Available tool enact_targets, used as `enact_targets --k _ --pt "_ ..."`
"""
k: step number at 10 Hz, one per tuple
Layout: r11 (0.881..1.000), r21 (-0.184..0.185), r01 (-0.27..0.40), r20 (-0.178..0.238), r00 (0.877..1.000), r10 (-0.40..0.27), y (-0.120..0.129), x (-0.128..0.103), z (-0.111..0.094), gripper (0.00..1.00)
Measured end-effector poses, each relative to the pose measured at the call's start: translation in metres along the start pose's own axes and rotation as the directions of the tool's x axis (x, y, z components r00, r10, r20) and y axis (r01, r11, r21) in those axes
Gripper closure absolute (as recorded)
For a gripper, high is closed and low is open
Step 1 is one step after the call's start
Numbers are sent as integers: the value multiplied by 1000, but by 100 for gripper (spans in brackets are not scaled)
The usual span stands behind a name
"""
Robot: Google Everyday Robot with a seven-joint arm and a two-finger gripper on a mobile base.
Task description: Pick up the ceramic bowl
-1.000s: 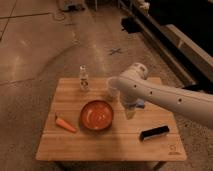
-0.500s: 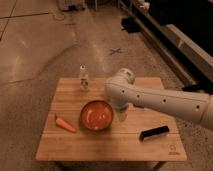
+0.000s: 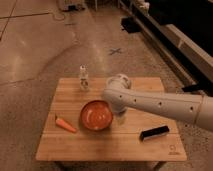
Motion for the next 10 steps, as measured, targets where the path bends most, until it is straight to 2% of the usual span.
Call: enact_targets --k 2,5,10 --pt "1000 -1 13 1 1000 -13 0 -2 2 35" --pt "999 -5 40 10 999 -40 0 -9 22 35" --pt "997 -9 72 22 997 -71 -1 -16 41 35"
